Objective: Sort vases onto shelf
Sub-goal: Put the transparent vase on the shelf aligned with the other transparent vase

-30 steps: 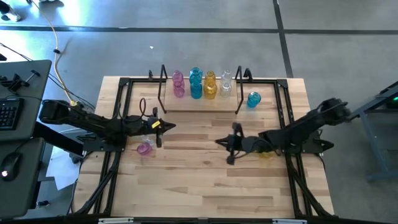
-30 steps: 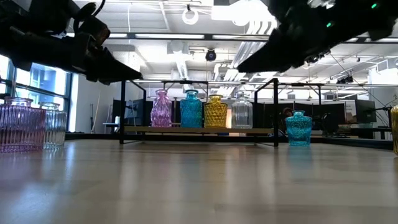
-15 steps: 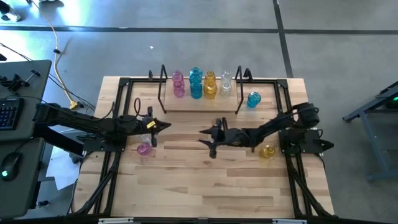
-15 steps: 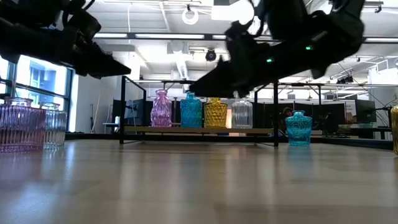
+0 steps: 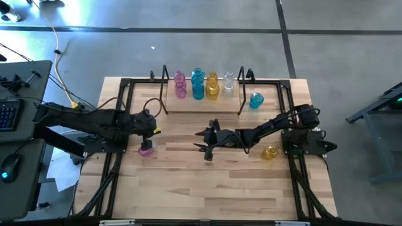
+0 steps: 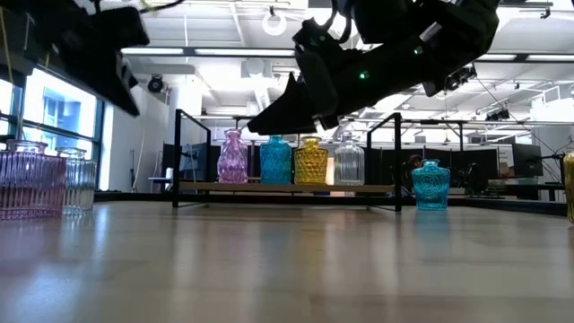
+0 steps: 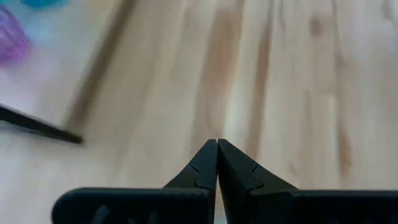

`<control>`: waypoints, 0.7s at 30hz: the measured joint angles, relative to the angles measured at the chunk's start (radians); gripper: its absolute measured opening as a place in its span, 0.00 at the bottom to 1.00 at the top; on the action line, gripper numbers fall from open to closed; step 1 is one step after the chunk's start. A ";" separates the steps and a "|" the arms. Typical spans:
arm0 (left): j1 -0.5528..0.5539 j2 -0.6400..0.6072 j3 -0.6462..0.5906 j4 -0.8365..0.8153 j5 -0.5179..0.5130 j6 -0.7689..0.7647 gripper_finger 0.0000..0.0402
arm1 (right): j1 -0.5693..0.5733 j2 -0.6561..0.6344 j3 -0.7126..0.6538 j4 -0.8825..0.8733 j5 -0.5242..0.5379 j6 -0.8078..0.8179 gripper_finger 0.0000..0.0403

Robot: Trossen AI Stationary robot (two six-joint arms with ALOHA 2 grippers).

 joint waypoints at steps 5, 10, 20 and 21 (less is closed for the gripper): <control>0.000 0.066 0.113 -0.170 0.078 -0.033 0.03 | 0.000 0.000 0.000 -0.004 -0.008 -0.002 0.44; 0.002 0.150 0.200 -0.376 0.077 0.067 0.11 | 0.000 0.000 0.000 -0.006 -0.032 -0.001 0.44; 0.065 0.299 0.217 -0.479 0.084 0.149 0.22 | 0.000 0.000 0.000 -0.008 -0.042 -0.003 0.44; 0.069 0.312 0.217 -0.479 0.085 0.150 0.22 | 0.000 0.000 0.000 -0.009 -0.042 -0.003 0.44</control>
